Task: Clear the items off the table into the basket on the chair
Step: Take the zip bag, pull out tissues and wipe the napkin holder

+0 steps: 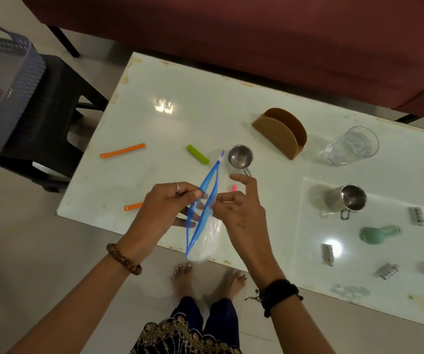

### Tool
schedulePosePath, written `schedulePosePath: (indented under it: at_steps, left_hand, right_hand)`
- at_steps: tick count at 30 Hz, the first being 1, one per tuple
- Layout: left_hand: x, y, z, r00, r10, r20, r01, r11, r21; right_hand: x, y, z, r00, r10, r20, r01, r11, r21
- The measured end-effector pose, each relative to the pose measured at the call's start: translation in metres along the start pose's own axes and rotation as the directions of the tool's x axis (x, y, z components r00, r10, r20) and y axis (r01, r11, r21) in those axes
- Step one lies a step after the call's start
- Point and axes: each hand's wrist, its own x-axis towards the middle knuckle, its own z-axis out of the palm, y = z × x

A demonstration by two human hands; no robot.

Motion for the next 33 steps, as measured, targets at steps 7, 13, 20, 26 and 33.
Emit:
schedulePosePath:
  at_steps: [7,13,20,26,33]
  left_hand:
    - [0.001,-0.008,-0.006,0.905,0.283,-0.319,-0.23,0.954,0.194]
    - [0.005,-0.039,0.05,0.9,0.353,-0.257,-0.269,0.912,0.309]
    - [0.004,-0.074,0.118,0.908,0.354,-0.224,-0.311,0.928,0.206]
    - [0.015,-0.092,0.111,0.939,0.343,0.037,-0.344,0.921,0.183]
    - [0.04,-0.115,0.057,0.859,0.405,-0.313,-0.234,0.855,0.464]
  right_hand:
    - [0.015,0.019,-0.004,0.988,-0.151,-0.046,0.144,0.982,-0.126]
    - [0.011,0.048,-0.014,0.974,-0.213,-0.083,0.189,0.954,-0.231]
    - [0.015,0.074,-0.046,0.967,0.14,-0.212,-0.185,0.96,-0.21]
    - [0.029,0.095,-0.053,0.976,0.098,-0.195,-0.172,0.893,-0.415]
    - [0.04,0.115,-0.041,0.976,0.134,-0.169,-0.179,0.942,-0.283]
